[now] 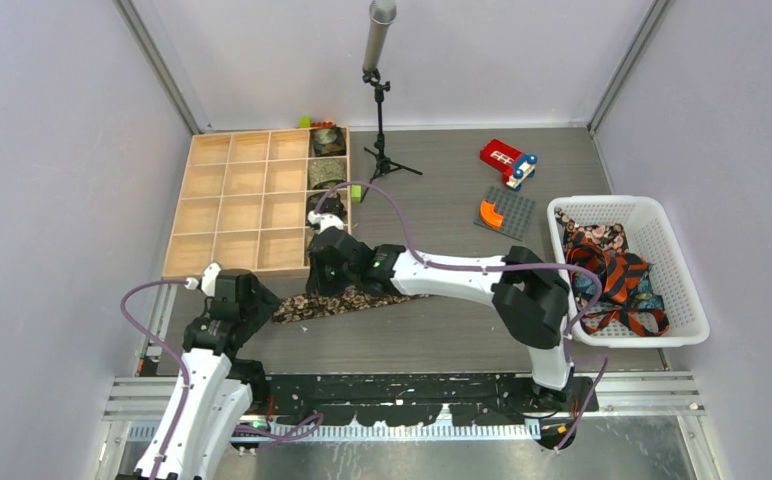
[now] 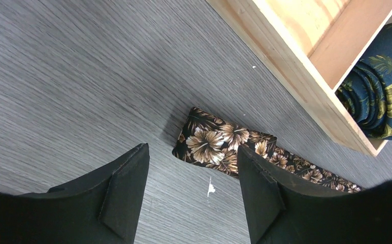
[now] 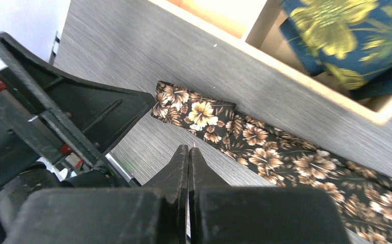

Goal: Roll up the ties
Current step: Roll the tie at the center of the board.

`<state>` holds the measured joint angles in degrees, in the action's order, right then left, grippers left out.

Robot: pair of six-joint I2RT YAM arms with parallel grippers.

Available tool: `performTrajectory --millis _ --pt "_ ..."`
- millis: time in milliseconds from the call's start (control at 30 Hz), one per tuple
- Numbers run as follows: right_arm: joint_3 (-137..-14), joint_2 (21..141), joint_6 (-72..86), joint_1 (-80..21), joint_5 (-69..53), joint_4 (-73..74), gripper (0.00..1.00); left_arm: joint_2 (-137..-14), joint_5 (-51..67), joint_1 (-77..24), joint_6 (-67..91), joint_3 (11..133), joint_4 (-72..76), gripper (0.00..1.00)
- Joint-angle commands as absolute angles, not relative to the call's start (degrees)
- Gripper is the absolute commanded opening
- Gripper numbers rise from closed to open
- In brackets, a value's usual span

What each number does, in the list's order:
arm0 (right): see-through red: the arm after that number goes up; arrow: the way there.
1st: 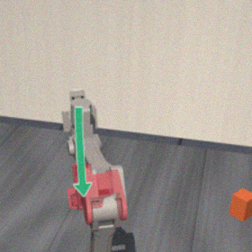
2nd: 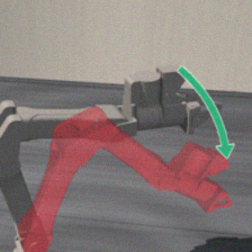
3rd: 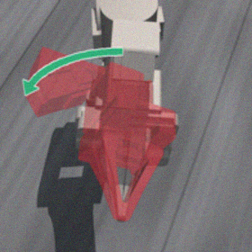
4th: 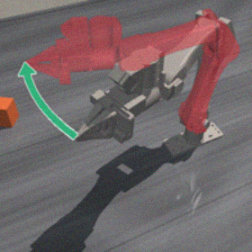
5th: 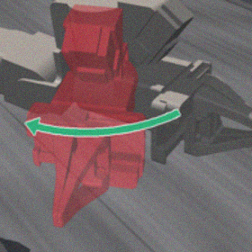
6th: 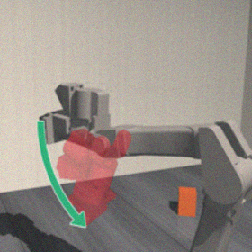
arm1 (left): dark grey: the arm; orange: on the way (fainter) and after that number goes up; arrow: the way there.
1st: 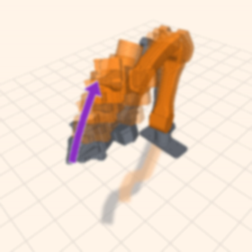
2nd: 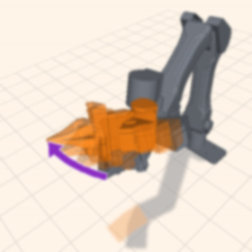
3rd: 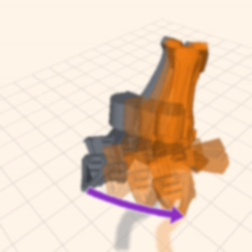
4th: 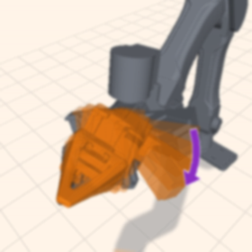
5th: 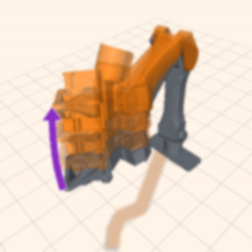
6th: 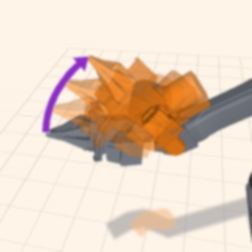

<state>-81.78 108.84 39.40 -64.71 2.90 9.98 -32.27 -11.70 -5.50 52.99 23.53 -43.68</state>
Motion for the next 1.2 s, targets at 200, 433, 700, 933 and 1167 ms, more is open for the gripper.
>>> performTrajectory --millis 200,433,700,933,1167 --pt "-90.6 119.4 39.9 -64.4 -3.3 10.5 0.0 -32.9 -10.5 -5.3 53.2 23.4 -41.7 0.62" --pt "-91.1 123.0 39.6 -63.2 -4.8 10.1 0.0 -34.3 -9.1 -5.3 51.2 22.9 -39.4 0.59" --pt "-88.6 125.0 39.1 -63.2 -4.7 9.7 0.0 -37.2 -7.9 -5.3 50.1 22.4 -36.9 0.54" --pt "-86.1 124.2 39.2 -63.2 -4.2 9.6 0.0 -41.6 -8.3 -6.7 50.8 20.7 -32.3 0.52" --pt "-84.4 124.3 39.6 -63.1 -4.1 9.1 0.0 -39.2 -7.9 -7.0 51.5 16.7 -28.1 0.44"
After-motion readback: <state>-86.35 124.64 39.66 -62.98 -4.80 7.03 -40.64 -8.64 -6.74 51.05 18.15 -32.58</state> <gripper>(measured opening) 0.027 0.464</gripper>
